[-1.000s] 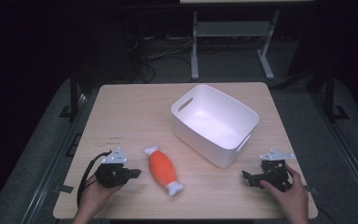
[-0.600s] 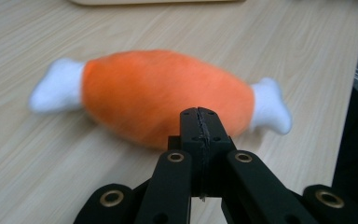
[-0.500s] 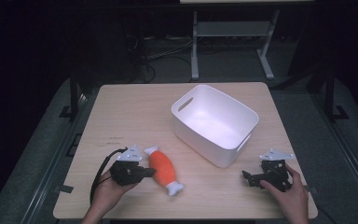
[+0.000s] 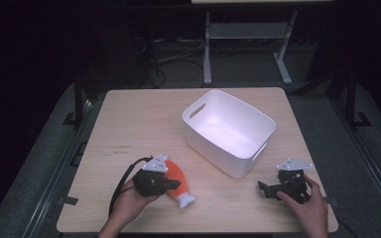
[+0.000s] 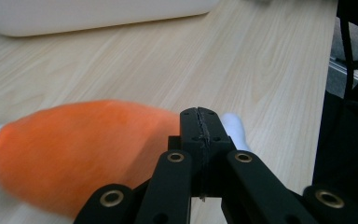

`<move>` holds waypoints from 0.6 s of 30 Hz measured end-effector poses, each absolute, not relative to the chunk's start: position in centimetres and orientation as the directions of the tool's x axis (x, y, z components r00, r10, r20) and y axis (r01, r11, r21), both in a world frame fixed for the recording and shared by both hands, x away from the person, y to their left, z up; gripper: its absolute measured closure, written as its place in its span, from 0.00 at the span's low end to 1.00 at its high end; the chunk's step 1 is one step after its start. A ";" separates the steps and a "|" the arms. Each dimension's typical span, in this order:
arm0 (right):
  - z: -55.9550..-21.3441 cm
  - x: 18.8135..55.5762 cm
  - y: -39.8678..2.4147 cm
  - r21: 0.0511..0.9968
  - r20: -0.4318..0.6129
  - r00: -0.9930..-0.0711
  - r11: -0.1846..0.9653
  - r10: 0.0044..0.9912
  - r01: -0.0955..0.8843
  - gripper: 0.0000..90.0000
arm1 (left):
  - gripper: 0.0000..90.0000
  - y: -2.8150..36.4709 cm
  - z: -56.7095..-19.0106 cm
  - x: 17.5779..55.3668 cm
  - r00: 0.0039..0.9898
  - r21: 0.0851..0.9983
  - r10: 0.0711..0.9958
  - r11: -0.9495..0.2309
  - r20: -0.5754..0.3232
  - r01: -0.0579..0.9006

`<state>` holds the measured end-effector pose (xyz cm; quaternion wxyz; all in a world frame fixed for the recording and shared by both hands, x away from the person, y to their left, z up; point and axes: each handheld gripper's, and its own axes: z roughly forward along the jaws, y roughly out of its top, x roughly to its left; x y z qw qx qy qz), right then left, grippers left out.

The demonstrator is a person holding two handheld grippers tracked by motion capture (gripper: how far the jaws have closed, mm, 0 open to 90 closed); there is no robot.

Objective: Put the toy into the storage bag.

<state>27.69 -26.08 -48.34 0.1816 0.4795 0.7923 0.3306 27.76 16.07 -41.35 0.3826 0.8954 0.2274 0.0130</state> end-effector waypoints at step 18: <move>-48.3 27.7 -26.1 0.698 0.029 -0.474 0.321 0.880 0.640 0.00 | 1.00 12.3 -43.1 27.8 0.917 0.645 0.366 -0.664 -0.159 0.378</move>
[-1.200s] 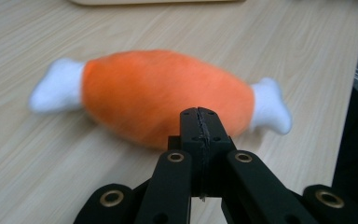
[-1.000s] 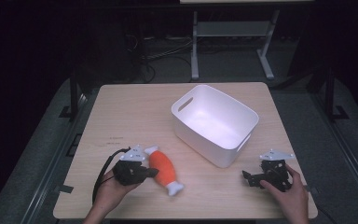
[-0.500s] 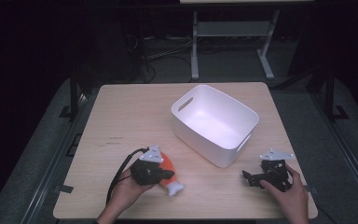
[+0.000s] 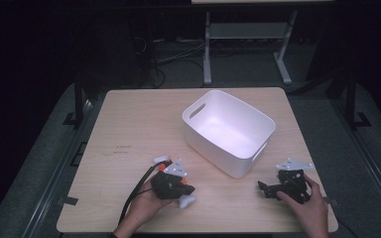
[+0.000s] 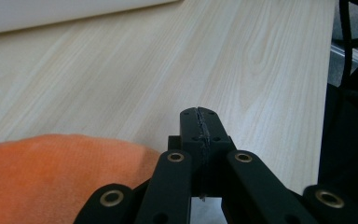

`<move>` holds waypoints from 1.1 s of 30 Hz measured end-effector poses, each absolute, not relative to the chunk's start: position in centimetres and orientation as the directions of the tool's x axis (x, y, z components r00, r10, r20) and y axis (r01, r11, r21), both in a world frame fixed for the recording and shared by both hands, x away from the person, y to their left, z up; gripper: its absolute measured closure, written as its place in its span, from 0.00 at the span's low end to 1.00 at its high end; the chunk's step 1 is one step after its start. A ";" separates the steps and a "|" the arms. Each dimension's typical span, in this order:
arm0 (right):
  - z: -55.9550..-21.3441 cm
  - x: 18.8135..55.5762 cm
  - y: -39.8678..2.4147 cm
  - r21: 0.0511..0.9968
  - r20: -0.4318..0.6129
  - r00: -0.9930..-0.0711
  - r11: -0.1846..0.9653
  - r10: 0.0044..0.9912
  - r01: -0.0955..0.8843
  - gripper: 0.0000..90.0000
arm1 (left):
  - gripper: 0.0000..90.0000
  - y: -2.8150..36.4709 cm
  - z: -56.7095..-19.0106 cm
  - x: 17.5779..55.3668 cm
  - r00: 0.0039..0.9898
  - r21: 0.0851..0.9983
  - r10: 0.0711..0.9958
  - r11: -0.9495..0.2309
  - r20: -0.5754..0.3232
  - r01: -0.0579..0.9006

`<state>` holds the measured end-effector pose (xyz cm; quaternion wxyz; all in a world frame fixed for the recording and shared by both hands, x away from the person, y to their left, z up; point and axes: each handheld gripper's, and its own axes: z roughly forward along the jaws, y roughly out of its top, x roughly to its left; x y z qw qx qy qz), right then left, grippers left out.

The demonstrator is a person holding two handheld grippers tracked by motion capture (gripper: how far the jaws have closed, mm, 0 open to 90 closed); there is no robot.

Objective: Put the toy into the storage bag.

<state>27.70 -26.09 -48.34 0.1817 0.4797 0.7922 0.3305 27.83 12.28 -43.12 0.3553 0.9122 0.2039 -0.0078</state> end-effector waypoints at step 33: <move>-48.3 27.7 -26.1 0.698 0.029 -0.474 0.321 0.880 0.640 0.00 | 1.00 16.8 -43.0 26.3 0.878 0.615 0.449 -0.649 -0.165 0.448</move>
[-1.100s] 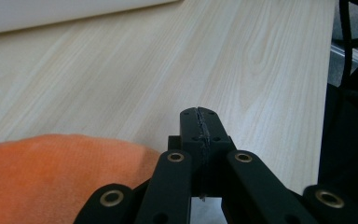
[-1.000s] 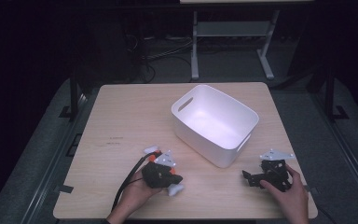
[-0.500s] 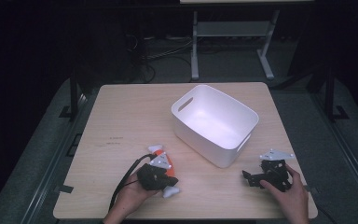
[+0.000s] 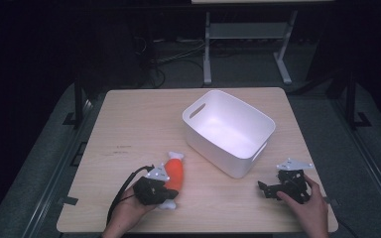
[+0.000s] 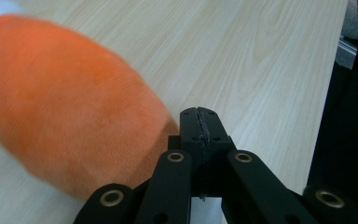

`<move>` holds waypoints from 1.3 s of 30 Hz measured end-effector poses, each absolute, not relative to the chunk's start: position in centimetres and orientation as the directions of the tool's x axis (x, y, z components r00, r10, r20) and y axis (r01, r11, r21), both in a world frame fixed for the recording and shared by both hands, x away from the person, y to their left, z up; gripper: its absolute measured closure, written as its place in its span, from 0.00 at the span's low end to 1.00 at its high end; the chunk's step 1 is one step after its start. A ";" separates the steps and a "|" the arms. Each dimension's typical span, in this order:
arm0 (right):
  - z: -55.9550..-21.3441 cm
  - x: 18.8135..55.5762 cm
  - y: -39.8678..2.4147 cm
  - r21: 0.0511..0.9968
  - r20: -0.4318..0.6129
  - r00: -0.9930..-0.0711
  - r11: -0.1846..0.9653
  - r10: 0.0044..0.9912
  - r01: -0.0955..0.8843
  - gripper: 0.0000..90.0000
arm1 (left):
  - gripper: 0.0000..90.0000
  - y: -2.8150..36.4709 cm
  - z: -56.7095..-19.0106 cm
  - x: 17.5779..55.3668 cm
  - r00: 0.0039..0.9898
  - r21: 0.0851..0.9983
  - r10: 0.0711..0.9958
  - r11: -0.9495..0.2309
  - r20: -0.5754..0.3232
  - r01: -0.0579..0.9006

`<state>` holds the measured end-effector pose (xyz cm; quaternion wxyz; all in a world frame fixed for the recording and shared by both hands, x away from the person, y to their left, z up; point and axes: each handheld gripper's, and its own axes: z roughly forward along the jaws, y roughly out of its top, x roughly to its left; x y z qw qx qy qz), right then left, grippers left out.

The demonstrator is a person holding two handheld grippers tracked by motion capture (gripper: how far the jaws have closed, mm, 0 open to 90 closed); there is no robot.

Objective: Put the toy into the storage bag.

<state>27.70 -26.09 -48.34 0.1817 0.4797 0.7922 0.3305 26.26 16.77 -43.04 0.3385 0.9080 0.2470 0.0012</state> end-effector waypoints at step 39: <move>-48.3 27.7 -26.1 0.698 0.029 -0.474 0.321 0.880 0.640 0.00 | 0.71 21.1 -41.1 26.7 0.832 0.620 0.542 -0.616 -0.116 0.487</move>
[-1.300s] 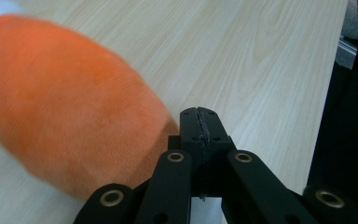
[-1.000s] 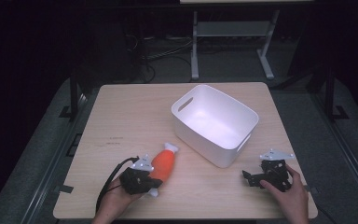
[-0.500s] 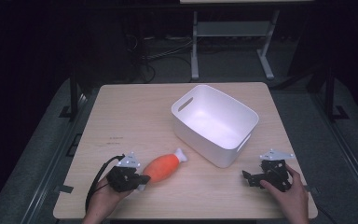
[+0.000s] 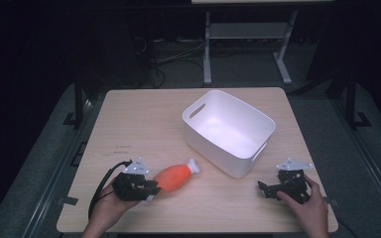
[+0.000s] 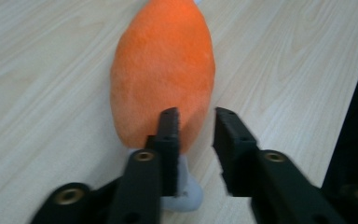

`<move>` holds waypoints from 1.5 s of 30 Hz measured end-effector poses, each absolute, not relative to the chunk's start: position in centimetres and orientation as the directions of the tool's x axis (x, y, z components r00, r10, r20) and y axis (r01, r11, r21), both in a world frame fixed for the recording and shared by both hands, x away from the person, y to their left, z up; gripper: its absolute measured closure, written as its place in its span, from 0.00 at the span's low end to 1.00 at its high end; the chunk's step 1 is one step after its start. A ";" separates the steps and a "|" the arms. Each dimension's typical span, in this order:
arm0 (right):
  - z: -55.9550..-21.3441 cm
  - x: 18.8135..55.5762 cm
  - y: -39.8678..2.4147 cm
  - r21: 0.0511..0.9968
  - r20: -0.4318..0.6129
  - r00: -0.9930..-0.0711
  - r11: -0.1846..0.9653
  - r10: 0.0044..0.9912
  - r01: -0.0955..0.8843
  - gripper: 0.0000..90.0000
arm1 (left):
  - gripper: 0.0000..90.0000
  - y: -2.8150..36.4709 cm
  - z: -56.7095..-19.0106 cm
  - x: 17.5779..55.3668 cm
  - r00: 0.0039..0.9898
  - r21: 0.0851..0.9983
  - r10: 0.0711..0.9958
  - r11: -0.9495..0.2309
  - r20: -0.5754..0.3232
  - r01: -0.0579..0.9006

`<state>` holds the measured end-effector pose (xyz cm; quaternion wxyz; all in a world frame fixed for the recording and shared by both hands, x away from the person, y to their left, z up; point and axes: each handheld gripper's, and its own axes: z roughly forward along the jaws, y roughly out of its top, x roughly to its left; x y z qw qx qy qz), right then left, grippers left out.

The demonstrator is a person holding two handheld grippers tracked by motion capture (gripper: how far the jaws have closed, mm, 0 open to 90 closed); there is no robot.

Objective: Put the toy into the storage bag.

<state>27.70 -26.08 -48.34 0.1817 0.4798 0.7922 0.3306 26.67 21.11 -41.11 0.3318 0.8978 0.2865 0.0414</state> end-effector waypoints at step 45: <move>-48.3 27.7 -26.1 0.698 0.029 -0.474 0.321 0.880 0.640 0.00 | 0.14 14.1 -42.1 32.1 0.888 0.441 0.459 -0.801 0.018 0.405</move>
